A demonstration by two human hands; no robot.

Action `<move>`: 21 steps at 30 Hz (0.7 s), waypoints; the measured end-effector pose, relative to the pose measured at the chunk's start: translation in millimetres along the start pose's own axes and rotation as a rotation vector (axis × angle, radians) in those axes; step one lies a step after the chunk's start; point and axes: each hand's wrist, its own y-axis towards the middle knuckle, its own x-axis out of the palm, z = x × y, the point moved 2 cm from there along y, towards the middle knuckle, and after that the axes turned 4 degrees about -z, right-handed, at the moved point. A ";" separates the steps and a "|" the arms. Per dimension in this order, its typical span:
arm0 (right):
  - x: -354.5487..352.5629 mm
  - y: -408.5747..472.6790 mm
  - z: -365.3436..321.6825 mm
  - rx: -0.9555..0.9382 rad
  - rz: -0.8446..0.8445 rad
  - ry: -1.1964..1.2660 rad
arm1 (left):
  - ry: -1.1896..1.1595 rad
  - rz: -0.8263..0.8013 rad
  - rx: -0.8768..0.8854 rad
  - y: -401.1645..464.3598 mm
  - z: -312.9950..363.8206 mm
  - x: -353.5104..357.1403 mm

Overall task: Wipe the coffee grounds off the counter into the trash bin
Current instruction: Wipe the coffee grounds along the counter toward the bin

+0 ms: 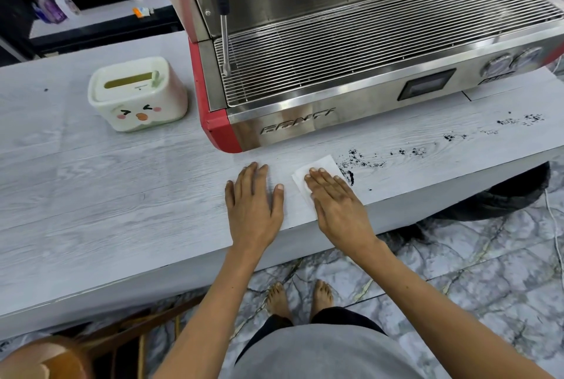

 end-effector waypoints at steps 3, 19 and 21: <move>-1.6 0.6 6.6 0.018 0.012 -0.004 | 0.002 -0.011 0.011 -0.1 5.9 2.5; -11.6 4.5 47.3 0.072 0.012 0.054 | 0.042 -0.013 0.040 0.3 25.9 13.2; -13.8 5.2 55.1 0.078 0.017 0.071 | 0.049 -0.010 0.044 0.1 25.2 13.0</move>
